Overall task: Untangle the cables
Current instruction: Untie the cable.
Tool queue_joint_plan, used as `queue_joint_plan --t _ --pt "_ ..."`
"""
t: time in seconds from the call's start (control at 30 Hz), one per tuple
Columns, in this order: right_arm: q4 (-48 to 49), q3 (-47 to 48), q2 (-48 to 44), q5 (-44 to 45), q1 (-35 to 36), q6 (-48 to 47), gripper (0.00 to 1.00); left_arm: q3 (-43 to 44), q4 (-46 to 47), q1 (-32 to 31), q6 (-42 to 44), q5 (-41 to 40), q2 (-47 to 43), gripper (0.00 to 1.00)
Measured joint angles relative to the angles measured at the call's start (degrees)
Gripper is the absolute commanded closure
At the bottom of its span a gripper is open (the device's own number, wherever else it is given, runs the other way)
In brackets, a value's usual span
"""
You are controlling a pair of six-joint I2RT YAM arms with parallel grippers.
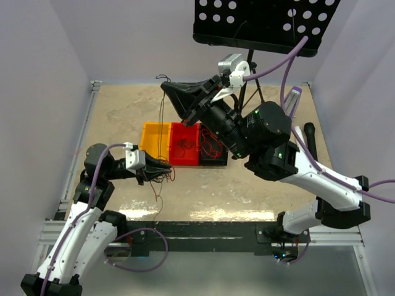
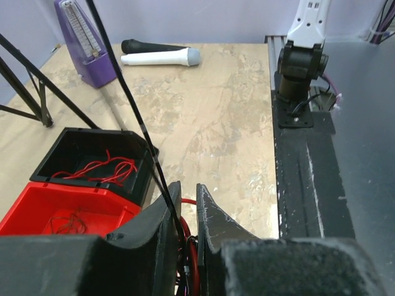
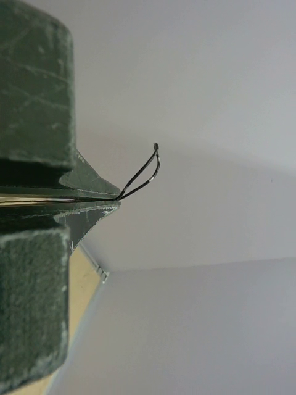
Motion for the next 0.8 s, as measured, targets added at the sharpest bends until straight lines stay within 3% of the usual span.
queue_joint_plan --t 0.4,0.8 --pt "-1.01 6.64 -1.66 4.61 0.02 -5.92 1.00 -1.46 -5.95 0.00 7.69 -0.37 4.28 0.83" --pt "-5.84 6.84 -7.48 12.70 0.11 -12.61 1.00 -0.72 -2.97 -0.09 8.17 0.48 4.15 0.83"
